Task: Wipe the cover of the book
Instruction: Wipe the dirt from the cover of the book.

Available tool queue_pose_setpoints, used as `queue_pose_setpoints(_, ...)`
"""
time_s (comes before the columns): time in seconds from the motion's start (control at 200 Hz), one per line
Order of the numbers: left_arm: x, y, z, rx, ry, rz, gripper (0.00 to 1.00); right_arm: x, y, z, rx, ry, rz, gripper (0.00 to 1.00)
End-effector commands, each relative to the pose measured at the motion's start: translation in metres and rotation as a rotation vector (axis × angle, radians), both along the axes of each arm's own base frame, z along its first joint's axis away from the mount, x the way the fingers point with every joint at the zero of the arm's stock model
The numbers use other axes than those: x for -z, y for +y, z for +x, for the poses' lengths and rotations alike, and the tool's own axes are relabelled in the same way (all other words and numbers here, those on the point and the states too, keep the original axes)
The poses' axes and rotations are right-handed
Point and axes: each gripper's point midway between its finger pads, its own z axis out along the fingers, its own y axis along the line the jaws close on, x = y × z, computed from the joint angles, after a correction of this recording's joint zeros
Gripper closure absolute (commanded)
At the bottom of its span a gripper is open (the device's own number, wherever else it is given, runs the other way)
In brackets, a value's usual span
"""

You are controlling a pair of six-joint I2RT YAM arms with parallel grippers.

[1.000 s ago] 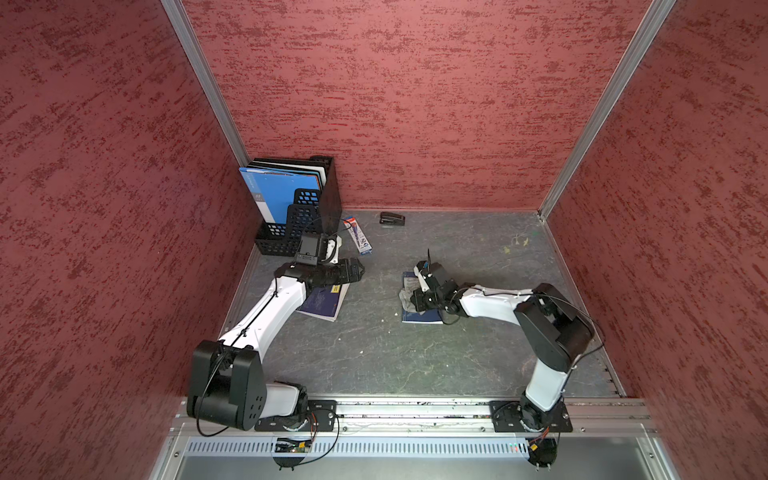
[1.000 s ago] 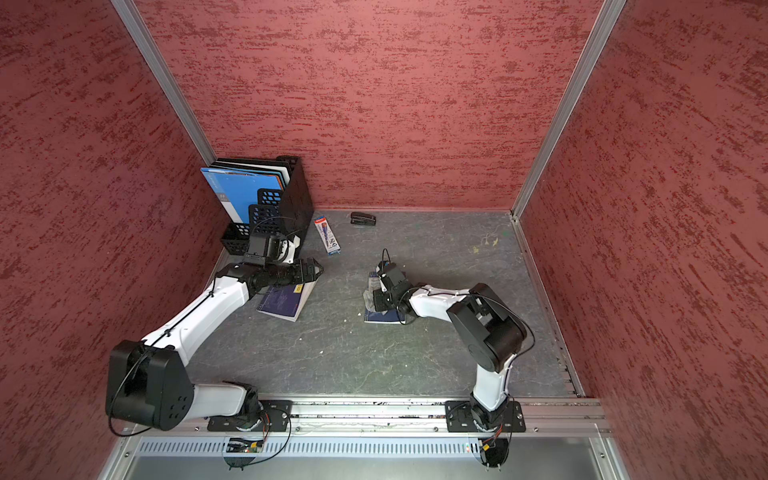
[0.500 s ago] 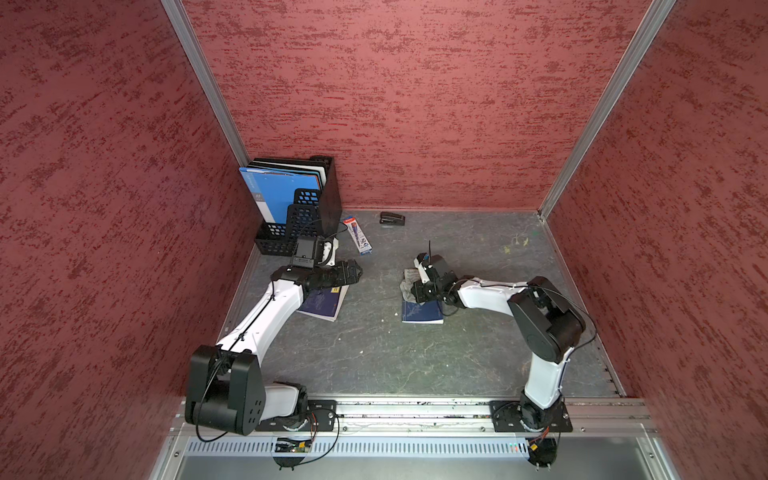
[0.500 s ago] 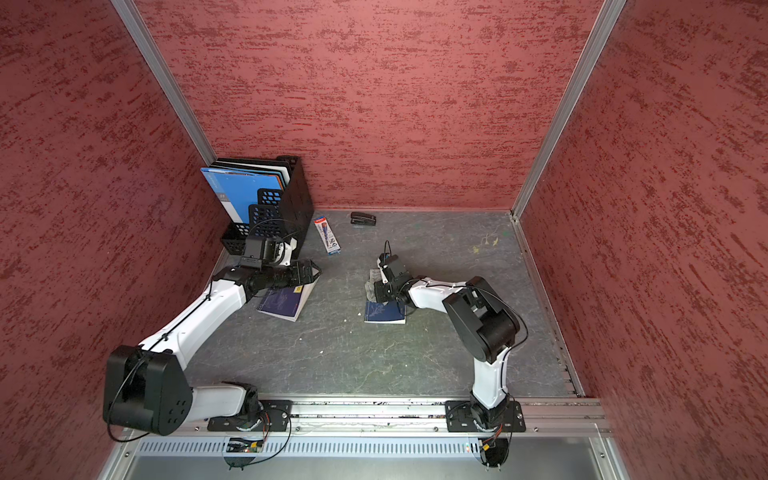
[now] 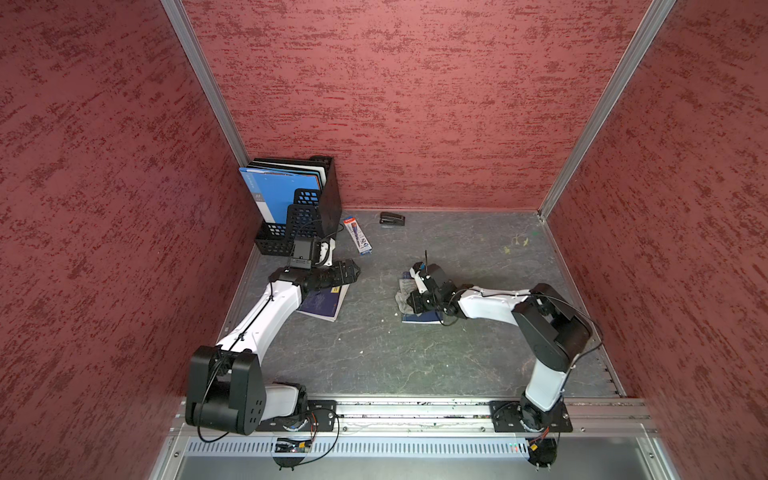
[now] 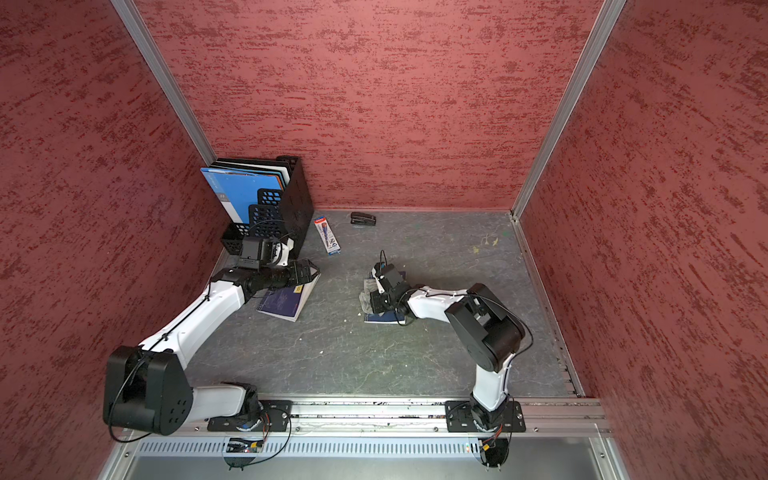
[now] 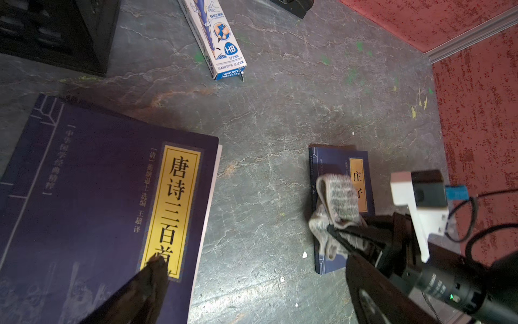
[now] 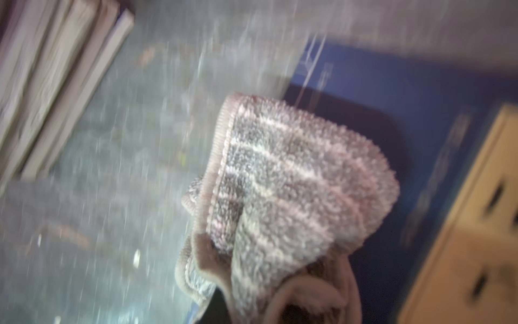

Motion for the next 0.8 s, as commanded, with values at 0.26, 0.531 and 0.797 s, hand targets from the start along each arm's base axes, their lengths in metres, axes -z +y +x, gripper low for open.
queue_pose_setpoints(0.26, -0.011, 0.005, -0.005, -0.016, -0.036, -0.013, 0.00, 0.032, -0.018, 0.015, 0.000, 0.078, -0.114, 0.83)
queue_pose_setpoints(0.531, -0.010, 0.007, -0.001, -0.019, -0.034, -0.019, 0.00, 0.044, -0.014, -0.085, -0.085, 0.184, -0.108, 0.83)
queue_pose_setpoints(0.797, -0.010, 0.005, 0.001, -0.017, -0.026, -0.028, 0.00, 0.045, -0.011, -0.091, -0.085, 0.172, -0.084, 0.83)
